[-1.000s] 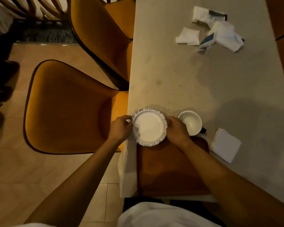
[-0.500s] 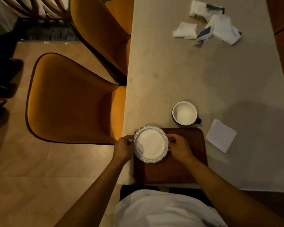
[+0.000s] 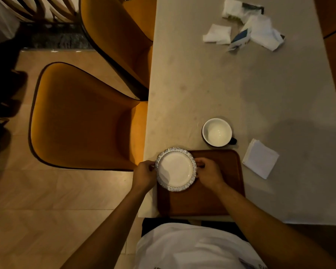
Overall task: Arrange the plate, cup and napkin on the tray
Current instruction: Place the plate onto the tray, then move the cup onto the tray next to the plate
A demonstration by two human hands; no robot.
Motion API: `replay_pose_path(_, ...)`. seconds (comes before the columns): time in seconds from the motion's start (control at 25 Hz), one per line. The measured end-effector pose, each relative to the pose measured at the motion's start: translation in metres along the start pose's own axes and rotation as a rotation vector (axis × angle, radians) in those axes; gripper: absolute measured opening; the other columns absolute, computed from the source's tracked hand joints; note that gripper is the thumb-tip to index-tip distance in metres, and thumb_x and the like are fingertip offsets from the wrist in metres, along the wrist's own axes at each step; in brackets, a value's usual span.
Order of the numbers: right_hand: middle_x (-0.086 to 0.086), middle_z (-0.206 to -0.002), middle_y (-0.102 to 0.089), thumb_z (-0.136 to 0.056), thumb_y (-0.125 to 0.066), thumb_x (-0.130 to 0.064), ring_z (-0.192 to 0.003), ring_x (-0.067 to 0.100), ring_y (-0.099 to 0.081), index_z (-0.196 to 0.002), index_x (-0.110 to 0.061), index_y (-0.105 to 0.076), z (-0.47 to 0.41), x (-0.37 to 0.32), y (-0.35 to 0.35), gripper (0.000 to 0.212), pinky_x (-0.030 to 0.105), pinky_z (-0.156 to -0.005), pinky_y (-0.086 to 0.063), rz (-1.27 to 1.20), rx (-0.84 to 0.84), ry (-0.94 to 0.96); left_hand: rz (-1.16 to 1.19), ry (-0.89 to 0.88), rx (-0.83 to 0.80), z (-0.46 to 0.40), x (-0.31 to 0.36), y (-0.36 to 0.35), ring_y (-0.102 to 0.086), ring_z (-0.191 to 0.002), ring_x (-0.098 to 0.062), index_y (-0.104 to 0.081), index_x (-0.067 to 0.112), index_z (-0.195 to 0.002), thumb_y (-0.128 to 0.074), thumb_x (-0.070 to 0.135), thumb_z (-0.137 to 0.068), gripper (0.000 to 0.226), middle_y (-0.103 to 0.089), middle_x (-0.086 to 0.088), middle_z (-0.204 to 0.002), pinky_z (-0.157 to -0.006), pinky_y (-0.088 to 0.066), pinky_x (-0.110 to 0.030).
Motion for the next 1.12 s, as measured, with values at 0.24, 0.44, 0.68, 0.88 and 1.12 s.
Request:
replay_pose_path(0.24,0.003,-0.096,-0.068,-0.085,-0.056,0.007,-0.099,0.028,-0.067,-0.098,-0.019,-0.067,-0.004,0.004,-0.003,0.031,0.056,-0.088,-0.056,-0.031,-0.017,-0.019,0.041,0.032,0.001,-0.001,-0.004,0.002,-0.070,-0.082,-0.028,-0.071,0.009,-0.108,-0.060,0.005,-0.088,0.023,-0.075,-0.013,-0.097,-0.071,-0.060,-0.042)
replay_pose_path(0.44,0.005,-0.098,-0.069,-0.085,-0.057,0.004,-0.096,0.029,-0.068,-0.100,-0.018,-0.065,-0.006,0.008,-0.005,0.029,0.057,-0.086,-0.056,-0.038,-0.033,-0.011,0.035,0.045,0.010,-0.002,-0.004,0.001,-0.070,-0.085,-0.027,-0.070,0.009,-0.109,-0.061,0.004,-0.088,0.024,-0.075,-0.012,-0.098,-0.074,-0.061,-0.043)
replay_pose_path(0.68,0.011,-0.105,-0.067,-0.089,-0.059,0.001,-0.097,0.032,-0.067,-0.109,-0.010,-0.065,-0.002,0.004,0.001,0.024,0.055,-0.085,-0.057,-0.089,-0.078,-0.037,0.009,0.099,-0.006,-0.006,-0.005,-0.002,-0.069,-0.088,-0.027,-0.067,0.008,-0.115,-0.059,0.004,-0.089,0.028,-0.074,-0.013,-0.106,-0.076,-0.060,-0.041)
replay_pose_path(0.88,0.007,-0.097,-0.071,-0.095,-0.056,-0.013,-0.078,0.021,-0.070,-0.107,-0.014,-0.067,0.010,0.003,0.039,0.016,0.045,-0.078,-0.060,-0.156,0.009,-0.050,-0.165,-0.021,0.219,0.000,0.024,0.002,-0.063,-0.098,-0.032,-0.059,0.006,-0.123,-0.061,0.017,-0.091,0.034,-0.063,-0.017,-0.117,-0.083,-0.054,-0.040)
replay_pose_path(1.12,0.003,-0.131,-0.055,-0.094,-0.048,-0.042,-0.112,0.026,-0.061,-0.125,-0.027,-0.053,-0.015,-0.005,0.124,0.035,0.050,-0.087,-0.057,-0.304,0.447,0.085,0.448,0.091,-0.098,-0.023,0.140,-0.047,-0.065,-0.101,-0.027,-0.059,0.015,-0.121,-0.038,0.056,-0.097,0.052,-0.066,-0.011,-0.115,-0.089,-0.055,-0.051)
Point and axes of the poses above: each hand's wrist, its own z-axis away from the middle knuckle, its own y-axis out of the back of the hand, x = y × z, the point moved 3 cm from there along -z, towards the middle knuckle
